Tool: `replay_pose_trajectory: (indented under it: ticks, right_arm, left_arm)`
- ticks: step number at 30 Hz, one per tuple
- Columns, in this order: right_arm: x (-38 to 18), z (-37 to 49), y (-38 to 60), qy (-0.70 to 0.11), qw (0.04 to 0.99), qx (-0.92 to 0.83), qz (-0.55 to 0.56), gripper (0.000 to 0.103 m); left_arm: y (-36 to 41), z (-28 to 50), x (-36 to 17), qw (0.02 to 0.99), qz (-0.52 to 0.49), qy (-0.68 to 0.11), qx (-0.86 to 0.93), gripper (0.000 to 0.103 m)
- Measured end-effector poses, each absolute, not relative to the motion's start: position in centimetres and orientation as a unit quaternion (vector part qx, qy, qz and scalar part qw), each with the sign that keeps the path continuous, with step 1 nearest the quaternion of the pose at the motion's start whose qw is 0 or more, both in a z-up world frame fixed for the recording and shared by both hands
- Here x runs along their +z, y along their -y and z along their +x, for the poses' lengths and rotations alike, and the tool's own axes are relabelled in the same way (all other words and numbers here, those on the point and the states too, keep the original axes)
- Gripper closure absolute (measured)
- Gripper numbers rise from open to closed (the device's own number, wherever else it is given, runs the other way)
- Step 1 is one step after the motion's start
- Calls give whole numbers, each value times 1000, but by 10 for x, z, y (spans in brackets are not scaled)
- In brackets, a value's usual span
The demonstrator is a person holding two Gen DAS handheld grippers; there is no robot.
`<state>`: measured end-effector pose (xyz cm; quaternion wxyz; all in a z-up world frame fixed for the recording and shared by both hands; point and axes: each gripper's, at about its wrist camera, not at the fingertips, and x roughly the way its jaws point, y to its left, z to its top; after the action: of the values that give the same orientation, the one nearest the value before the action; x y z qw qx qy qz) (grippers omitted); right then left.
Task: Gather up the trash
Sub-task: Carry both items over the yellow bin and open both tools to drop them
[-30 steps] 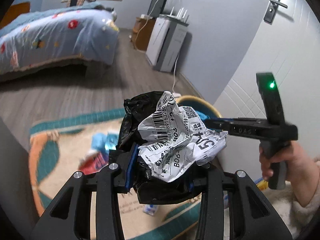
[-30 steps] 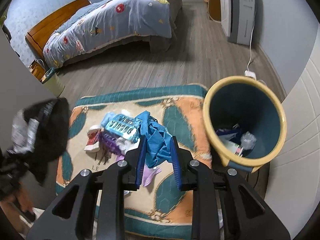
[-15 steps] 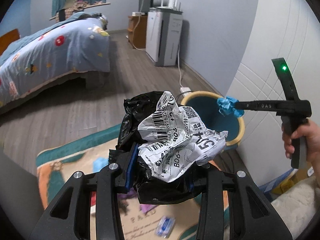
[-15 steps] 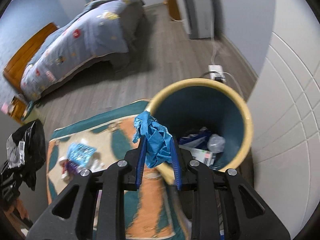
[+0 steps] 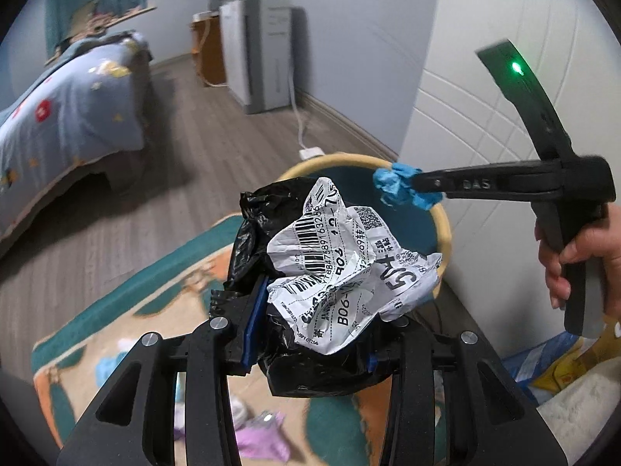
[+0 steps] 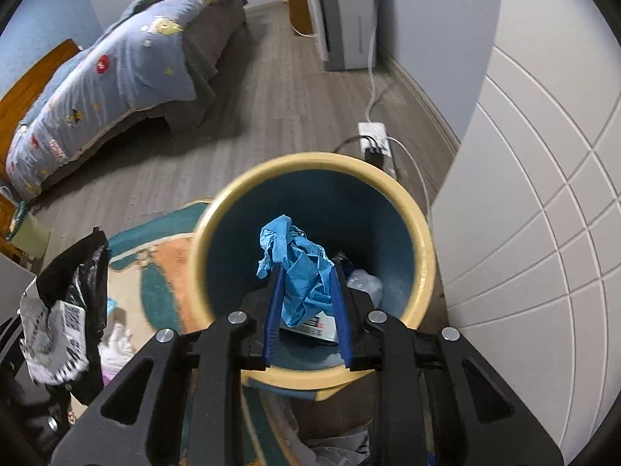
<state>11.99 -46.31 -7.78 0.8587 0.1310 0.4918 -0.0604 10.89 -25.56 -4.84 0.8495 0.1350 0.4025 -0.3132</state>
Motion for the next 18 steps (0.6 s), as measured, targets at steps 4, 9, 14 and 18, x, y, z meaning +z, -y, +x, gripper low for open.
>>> replay_pose_trajectory:
  ticks: [4,9,14,18]
  right_arm:
    - [-88,120,479,-498,852,-72,149,79]
    - [-91,120,489,-497,847,-80,171,79]
    - [-91,121,492,-494,846,-80,186,79]
    - [-89,120,494,-488,847,-81,193,79]
  left_arm:
    - [289,111,-67,838,169,-404,-325,61]
    - [314,122,-88,831,180,-416,-322,60]
    - [336,130,-102,835,219,-401,-306,54]
    - [346,132,-106,841,235,-384,-300,40]
